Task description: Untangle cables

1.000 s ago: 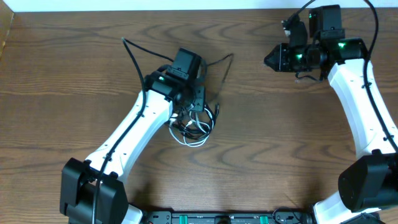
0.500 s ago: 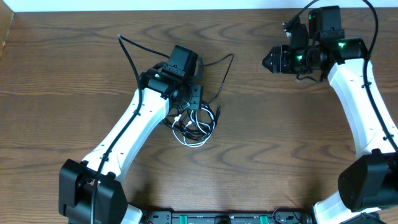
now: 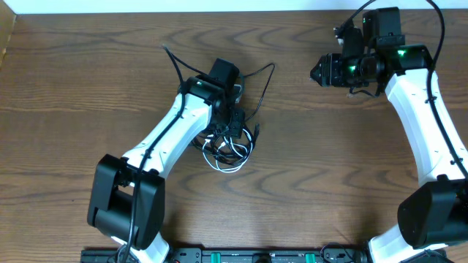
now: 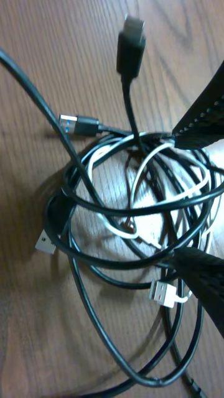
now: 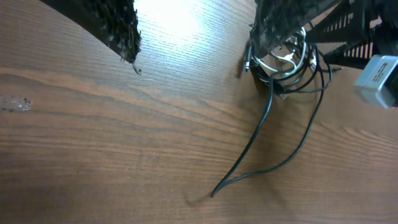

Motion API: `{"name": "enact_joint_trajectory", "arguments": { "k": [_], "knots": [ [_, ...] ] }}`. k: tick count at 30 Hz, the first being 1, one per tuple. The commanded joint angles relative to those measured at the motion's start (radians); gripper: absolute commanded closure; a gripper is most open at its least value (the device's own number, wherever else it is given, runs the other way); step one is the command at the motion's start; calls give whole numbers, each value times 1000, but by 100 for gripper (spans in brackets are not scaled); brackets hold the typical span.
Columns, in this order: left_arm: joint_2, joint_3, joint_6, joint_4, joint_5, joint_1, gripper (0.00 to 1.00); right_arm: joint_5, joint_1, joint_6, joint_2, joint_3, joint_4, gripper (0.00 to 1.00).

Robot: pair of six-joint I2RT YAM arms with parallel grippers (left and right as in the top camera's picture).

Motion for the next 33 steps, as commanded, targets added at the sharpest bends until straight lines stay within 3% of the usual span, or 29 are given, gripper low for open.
{"name": "enact_joint_trajectory", "arguments": {
  "k": [1,14,24,33],
  "knots": [
    [16,6,18,-5,-68,2,45,6,2,-23,-1,5,-2,44],
    [77,3,22,-1,-126,2,46,6,3,-23,-1,5,-10,43],
    [105,3,21,6,-130,3,65,6,3,-23,-1,5,-19,41],
    [99,13,21,-5,-129,6,67,6,3,-23,-1,5,-19,39]
  ]
}}
